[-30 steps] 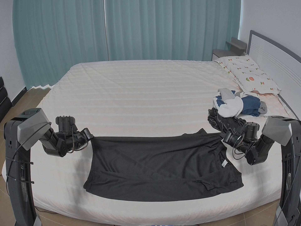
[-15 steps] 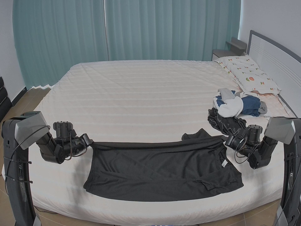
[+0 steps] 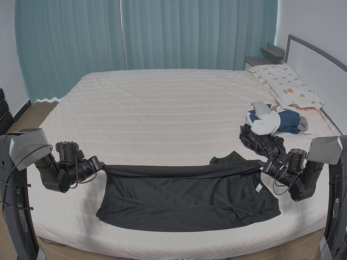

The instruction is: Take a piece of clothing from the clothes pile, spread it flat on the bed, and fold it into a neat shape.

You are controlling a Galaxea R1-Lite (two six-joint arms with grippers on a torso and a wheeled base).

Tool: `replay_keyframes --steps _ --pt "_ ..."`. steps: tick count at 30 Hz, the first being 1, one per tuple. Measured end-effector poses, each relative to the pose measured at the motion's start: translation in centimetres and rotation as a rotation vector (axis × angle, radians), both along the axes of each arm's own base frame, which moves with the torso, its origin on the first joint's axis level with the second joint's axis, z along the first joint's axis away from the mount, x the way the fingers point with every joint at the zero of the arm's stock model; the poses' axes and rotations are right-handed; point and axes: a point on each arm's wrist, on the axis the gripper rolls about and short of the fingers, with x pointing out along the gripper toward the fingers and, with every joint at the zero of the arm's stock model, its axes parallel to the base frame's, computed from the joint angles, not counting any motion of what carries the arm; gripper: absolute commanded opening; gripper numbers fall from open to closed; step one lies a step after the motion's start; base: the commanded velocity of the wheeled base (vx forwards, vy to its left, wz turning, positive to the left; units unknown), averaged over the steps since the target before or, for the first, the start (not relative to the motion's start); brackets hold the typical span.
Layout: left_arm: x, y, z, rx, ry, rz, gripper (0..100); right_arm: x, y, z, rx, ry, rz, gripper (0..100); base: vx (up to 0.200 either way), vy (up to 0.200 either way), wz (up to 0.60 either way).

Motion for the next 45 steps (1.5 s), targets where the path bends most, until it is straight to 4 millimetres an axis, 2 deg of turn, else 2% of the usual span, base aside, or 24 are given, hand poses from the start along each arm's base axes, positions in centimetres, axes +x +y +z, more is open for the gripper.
replay_keyframes --steps 13,31,45 --pt "-2.2 -0.1 -0.4 0.007 0.016 -0.004 0 -3.5 0.2 -0.8 -0.004 0.034 0.024 0 0.0 0.0 0.0" --pt "-6.6 -0.3 -1.9 0.167 0.044 -0.112 0 -6.5 -0.5 -1.8 -0.096 0.118 0.078 0 0.0 0.0 0.0" --pt "-9.0 -0.5 -3.7 0.24 0.067 -0.161 0 -8.4 -0.6 -2.5 -0.15 0.175 0.127 0 0.0 0.0 0.0"
